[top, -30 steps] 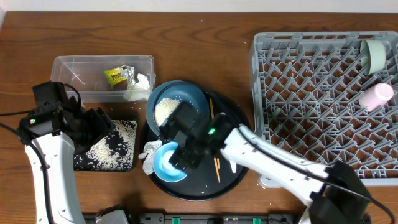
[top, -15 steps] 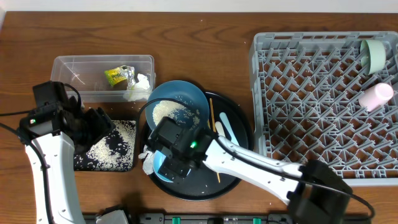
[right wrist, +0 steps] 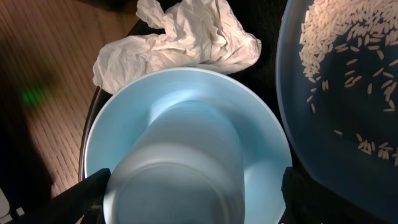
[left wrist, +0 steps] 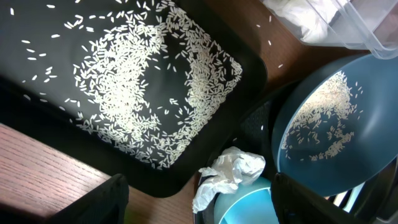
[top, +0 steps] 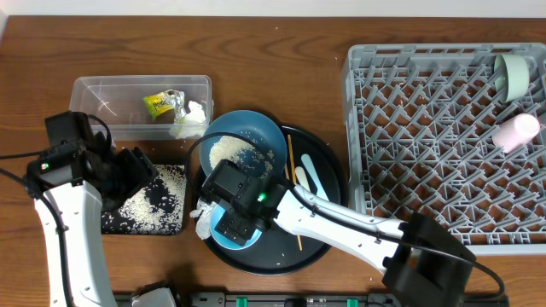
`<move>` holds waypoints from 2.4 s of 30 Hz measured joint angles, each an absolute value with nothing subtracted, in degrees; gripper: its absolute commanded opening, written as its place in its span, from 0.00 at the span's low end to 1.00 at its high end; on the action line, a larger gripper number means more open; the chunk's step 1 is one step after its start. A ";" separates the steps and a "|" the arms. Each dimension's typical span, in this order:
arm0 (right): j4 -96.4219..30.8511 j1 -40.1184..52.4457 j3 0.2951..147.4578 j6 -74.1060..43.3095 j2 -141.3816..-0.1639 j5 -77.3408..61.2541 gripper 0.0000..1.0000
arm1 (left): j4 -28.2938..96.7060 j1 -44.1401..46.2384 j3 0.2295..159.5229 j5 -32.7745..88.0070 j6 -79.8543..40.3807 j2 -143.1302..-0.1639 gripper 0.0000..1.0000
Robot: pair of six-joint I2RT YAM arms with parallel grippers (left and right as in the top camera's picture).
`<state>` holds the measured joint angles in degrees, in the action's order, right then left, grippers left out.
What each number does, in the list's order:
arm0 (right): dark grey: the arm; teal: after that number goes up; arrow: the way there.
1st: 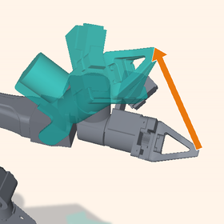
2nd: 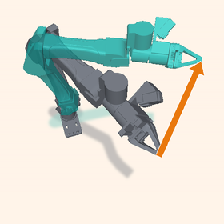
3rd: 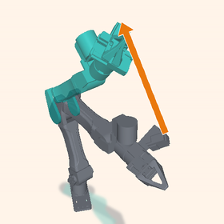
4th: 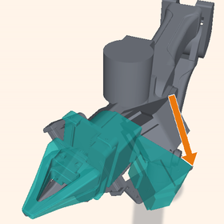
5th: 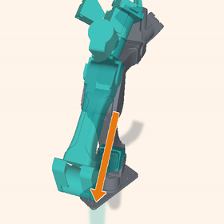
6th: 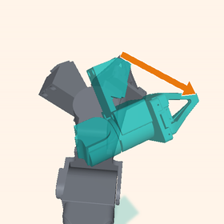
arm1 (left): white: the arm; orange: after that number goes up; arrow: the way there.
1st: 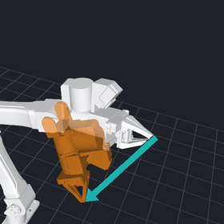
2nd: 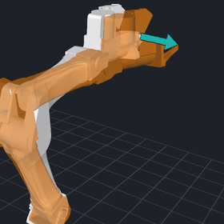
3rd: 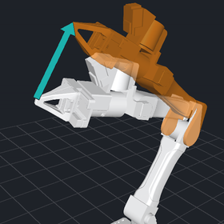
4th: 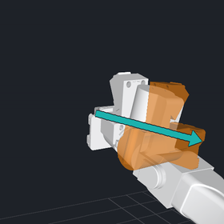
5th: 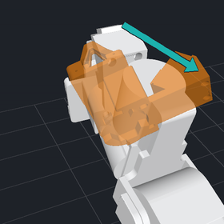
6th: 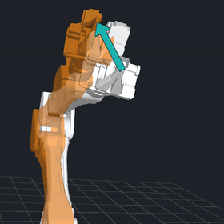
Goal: Sort waste into correct bins and load items into the dishwasher rack
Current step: 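Grasp the light-blue cup inside the light-blue bowl with the right gripper, then carry the light-blue cup with the right gripper to the rack's right side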
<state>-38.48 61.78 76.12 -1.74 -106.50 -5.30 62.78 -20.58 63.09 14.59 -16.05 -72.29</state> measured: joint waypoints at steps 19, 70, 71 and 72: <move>-37.65 64.25 76.12 -2.37 -108.55 -5.10 0.73 | 62.78 -20.58 63.09 14.57 -16.08 -72.29 0.75; -48.07 5.28 76.12 -2.79 -77.91 5.32 0.49 | 62.85 -20.58 63.09 14.57 -16.08 -72.29 0.75; -47.94 1.93 76.12 -2.79 -77.97 5.63 0.49 | 62.89 -20.58 63.09 14.57 -16.05 -72.29 0.75; -47.68 -1.54 76.12 -2.79 -78.08 5.61 0.49 | 62.87 -20.58 63.09 14.59 -16.05 -72.29 0.75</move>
<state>-47.68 -1.54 76.12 -2.79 -78.08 5.61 62.87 -20.58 63.09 14.59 -16.05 -72.29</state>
